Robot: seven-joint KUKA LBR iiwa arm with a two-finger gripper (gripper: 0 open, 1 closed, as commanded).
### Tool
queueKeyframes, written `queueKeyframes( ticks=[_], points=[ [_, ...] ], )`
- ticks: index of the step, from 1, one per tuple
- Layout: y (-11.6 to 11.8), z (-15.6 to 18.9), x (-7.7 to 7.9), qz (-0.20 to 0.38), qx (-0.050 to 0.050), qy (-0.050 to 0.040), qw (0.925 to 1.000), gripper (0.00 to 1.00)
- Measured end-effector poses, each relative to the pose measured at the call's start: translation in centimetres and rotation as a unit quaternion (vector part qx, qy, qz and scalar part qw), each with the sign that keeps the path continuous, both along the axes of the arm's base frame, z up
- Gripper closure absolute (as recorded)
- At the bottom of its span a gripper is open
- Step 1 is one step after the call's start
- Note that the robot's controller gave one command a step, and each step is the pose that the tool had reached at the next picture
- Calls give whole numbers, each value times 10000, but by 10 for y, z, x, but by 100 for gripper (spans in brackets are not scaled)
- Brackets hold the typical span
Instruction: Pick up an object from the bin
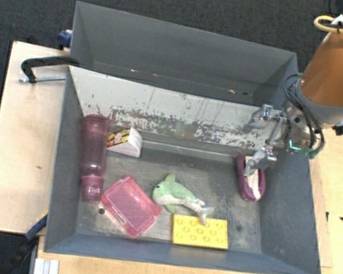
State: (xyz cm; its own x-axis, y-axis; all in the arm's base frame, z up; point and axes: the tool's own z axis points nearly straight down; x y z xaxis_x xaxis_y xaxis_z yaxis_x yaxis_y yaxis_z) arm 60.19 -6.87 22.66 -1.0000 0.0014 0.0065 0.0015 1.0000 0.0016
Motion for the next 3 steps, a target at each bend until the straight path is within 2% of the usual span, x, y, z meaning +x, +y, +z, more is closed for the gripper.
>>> queueKeyframes(
  ticks=[1, 2, 3],
  points=[
    [0, 5, 1, 8, -6, -45, 10000, 0],
    [46, -35, -12, -285, -3, -47, 9996, 0],
    [79, -60, -15, -297, 3, -19, 9996, 0]
  ],
)
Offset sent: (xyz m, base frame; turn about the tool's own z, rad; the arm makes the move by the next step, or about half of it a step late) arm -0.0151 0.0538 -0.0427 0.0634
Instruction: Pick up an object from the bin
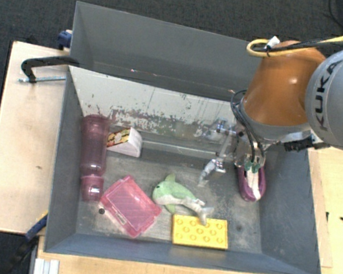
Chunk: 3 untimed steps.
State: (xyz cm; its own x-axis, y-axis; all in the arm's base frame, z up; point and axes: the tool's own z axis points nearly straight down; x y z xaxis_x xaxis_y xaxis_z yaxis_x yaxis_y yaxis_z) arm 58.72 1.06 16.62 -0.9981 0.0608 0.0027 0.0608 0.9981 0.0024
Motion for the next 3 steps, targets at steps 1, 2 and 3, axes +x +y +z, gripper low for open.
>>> queueKeyframes(
  ticks=[1, 2, 3],
  points=[
    [22, 4, -21, 259, -7, -13, 9997, 100],
    [22, 4, -21, 261, -8, -14, 9997, 0],
    [22, 4, -21, 260, -8, -14, 9997, 0]
  ],
)
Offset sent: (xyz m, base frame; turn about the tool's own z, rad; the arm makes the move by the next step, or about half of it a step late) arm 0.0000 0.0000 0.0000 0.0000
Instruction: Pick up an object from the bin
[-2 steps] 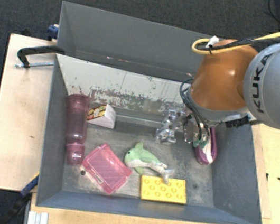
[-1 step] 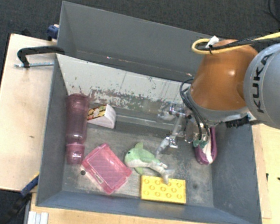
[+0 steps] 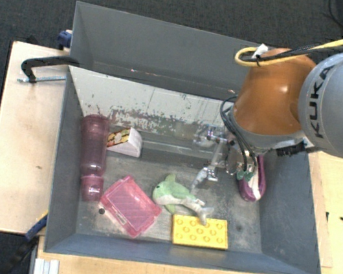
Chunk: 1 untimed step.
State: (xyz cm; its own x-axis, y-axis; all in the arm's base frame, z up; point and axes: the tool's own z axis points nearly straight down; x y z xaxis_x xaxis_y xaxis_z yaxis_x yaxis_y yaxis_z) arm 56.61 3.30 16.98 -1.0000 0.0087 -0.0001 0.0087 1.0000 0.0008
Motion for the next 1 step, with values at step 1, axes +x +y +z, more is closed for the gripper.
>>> queueKeyframes(
  ticks=[1],
  points=[
    [6, -43, 1, -355, 6, -30, 9994, 0]
  ],
)
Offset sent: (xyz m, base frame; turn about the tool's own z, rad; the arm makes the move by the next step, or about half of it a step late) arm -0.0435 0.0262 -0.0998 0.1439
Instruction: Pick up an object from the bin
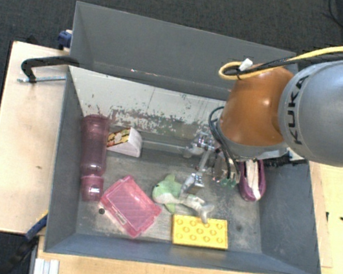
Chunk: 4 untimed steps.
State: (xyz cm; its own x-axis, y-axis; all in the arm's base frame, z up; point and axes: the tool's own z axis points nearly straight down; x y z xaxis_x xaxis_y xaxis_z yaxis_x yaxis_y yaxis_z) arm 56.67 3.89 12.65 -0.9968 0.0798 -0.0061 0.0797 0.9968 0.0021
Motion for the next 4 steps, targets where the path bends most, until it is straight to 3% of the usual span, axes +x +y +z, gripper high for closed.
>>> queueKeyframes(
  ticks=[1, 2, 3, 4],
  points=[
    [18, -52, -40, -351, 1, 26, 9994, 0],
    [45, -51, -20, -204, 0, -5, 9998, 100],
    [45, -51, -20, -203, 0, -5, 9998, 100],
    [38, -50, -24, 650, 33, -49, 9979, 100]
  ],
)
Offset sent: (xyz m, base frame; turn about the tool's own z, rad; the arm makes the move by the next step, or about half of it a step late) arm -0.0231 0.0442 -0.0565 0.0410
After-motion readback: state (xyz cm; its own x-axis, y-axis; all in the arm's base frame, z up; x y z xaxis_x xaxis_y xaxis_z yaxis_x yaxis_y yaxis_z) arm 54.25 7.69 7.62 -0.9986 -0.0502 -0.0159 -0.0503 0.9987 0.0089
